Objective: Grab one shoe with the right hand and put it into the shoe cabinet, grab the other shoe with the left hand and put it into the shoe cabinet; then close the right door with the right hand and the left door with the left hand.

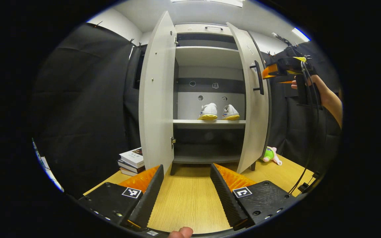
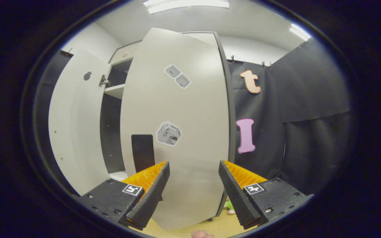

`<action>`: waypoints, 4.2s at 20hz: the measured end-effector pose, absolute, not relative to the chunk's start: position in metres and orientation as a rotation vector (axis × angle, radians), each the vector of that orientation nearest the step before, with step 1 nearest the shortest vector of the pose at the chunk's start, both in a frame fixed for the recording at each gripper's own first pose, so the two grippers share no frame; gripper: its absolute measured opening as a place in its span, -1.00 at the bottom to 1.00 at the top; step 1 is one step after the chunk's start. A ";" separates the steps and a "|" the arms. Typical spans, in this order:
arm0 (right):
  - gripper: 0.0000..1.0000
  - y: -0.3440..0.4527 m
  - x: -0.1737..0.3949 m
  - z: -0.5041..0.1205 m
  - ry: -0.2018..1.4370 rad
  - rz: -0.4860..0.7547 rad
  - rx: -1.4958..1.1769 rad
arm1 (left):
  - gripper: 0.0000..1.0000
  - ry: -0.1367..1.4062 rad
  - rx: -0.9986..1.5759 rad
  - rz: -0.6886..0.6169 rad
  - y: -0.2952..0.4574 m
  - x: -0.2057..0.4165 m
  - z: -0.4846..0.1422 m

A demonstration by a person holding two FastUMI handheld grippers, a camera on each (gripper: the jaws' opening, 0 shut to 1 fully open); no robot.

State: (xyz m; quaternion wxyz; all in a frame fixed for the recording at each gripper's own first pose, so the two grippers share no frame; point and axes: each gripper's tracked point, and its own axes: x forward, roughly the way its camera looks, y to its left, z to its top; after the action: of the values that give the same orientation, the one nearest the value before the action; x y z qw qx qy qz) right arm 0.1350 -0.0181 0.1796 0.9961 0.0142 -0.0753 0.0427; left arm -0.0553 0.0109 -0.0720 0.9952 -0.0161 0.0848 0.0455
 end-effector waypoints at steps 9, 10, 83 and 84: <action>0.84 -0.006 0.059 0.132 -0.152 0.124 0.020 | 0.70 0.167 0.005 0.067 0.004 -0.060 -0.070; 0.94 -0.004 0.049 0.122 -0.155 0.122 0.016 | 0.70 0.164 0.012 0.068 0.004 -0.060 -0.069; 0.94 -0.069 -0.002 -0.042 -0.038 -0.093 0.043 | 0.77 0.054 -0.101 -0.021 0.042 0.104 0.097; 0.94 -0.068 -0.002 -0.043 -0.036 -0.091 0.044 | 0.77 0.056 -0.103 -0.034 0.033 0.096 0.093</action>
State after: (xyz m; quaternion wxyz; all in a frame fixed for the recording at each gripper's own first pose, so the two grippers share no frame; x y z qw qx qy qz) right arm -0.0022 -0.0678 -0.0432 0.9986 0.0221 -0.0179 -0.0455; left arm 0.0963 0.0328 0.0934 0.9981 -0.0513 0.0280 -0.0172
